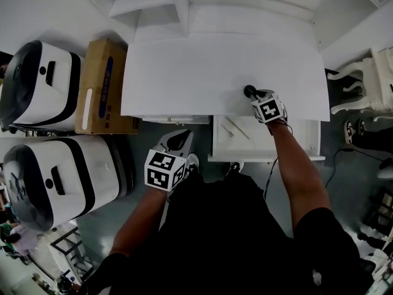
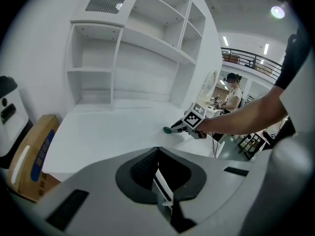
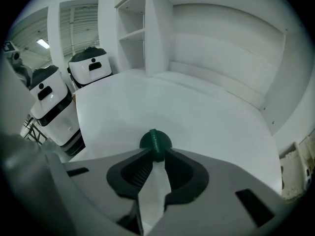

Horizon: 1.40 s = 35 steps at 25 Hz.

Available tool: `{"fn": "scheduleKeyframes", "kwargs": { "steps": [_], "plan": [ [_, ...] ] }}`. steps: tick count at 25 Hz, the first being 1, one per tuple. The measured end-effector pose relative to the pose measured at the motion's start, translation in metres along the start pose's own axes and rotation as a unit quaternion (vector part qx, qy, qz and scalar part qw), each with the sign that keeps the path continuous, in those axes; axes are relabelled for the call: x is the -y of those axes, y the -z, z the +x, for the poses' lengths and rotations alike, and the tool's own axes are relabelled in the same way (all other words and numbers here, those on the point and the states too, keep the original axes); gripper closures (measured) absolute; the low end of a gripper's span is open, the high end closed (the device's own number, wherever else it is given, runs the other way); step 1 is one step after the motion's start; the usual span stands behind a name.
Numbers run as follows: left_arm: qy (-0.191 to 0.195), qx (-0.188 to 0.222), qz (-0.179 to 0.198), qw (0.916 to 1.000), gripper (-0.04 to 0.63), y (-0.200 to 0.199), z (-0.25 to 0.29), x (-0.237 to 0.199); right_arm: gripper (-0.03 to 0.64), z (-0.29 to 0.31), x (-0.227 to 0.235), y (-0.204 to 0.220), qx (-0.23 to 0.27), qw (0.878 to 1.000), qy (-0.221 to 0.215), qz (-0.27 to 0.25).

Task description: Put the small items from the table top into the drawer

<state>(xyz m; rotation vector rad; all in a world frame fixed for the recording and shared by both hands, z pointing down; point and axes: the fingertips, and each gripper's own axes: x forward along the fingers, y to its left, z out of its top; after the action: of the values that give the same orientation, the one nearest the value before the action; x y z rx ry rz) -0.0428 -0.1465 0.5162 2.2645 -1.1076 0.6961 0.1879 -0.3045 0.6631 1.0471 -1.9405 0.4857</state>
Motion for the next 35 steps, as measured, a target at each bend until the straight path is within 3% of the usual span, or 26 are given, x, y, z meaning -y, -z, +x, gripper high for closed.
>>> {"fn": "scheduleKeyframes", "kwargs": {
  "steps": [14,23,35],
  "plan": [
    [0.000,0.000,-0.001,1.0000,0.586,0.002,-0.002,0.006,0.554,0.004,0.003,0.002,0.008,0.997,-0.038,0.069],
    [0.006,0.000,0.005,1.0000,0.586,0.001,-0.003,0.014,0.571,-0.001,0.000,0.001,0.011,0.998,-0.031,0.060],
    [0.021,-0.008,0.019,0.9996,0.586,0.005,0.011,0.024,0.577,-0.048,-0.024,-0.008,0.068,0.995,-0.057,0.049]
  ]
}}
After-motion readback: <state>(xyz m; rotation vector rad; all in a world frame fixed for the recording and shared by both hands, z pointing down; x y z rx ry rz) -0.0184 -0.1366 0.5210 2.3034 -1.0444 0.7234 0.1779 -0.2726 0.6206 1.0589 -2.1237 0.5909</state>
